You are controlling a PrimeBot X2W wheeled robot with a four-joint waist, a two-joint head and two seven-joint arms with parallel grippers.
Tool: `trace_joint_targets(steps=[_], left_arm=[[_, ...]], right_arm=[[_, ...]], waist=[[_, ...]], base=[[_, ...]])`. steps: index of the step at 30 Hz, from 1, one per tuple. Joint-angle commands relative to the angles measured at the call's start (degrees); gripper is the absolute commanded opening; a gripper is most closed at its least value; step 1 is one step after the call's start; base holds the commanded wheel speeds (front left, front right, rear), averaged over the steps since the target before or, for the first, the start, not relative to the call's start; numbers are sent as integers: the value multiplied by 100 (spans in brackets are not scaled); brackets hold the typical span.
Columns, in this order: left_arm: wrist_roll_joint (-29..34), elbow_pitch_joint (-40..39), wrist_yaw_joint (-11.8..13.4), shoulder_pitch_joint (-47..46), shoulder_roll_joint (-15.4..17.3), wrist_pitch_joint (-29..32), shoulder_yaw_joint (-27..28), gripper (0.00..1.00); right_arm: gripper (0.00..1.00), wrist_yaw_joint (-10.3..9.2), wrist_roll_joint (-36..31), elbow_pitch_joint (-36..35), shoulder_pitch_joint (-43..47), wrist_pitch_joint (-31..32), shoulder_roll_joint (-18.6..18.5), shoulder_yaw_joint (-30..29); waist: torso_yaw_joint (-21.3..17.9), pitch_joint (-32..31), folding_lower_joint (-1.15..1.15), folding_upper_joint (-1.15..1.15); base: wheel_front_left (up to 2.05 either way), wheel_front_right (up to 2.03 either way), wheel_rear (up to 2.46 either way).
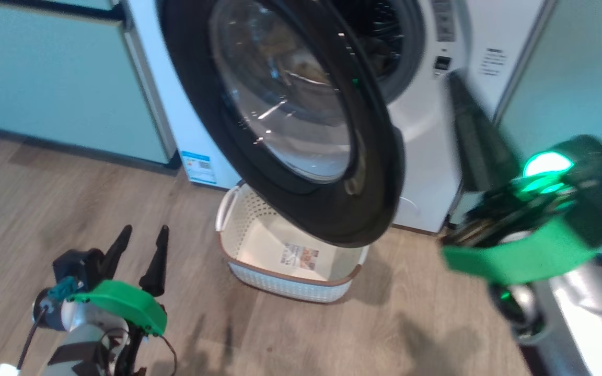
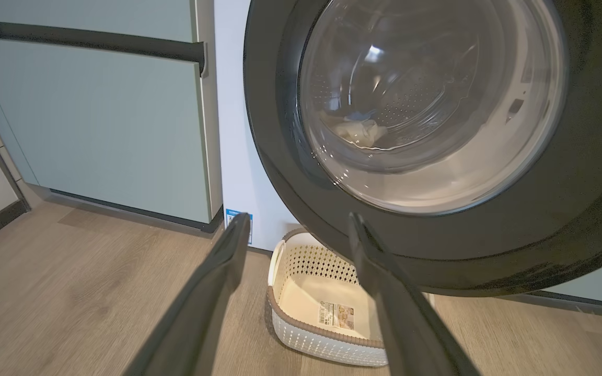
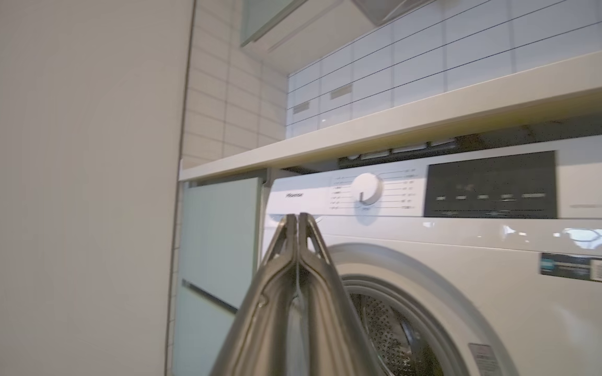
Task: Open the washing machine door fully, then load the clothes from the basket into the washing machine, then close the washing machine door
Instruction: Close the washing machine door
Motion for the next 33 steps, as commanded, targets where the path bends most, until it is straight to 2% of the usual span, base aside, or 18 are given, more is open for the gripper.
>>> trace_joint_targets(steps=[1,8,12,20,26,33], left_arm=[[42,-150,-7,-214,83,-37,192,100],[26,-114,-7,-259,5,-37,77,100],[3,-82,-7,-296,-38,-37,42,100],[-15,-70,-7,-366,-116,-37,-17,100],[-28,-73,-7,-460,-170,-37,-39,100],[-38,-75,-7,-589,-218,-37,-101,100]], right_arm=[[0,2,-171,-68,-245,-28,7,279],[0,2,-362,795,-100,-28,235,854],[0,2,-396,1505,133,-28,284,724],[0,2,-50,2280,298,-28,288,694],[0,2,184,2914,136,-28,289,680],[0,2,489,3452,-203,-28,289,301]], waist=[[162,1,0,0],[514,32,0,0],[676,63,0,0],[834,205,0,0],[863,384,0,0],[870,573,0,0]], base=[[0,0,0],[0,0,0],[0,0,0],[0,0,0],[0,0,0],[0,0,0]])
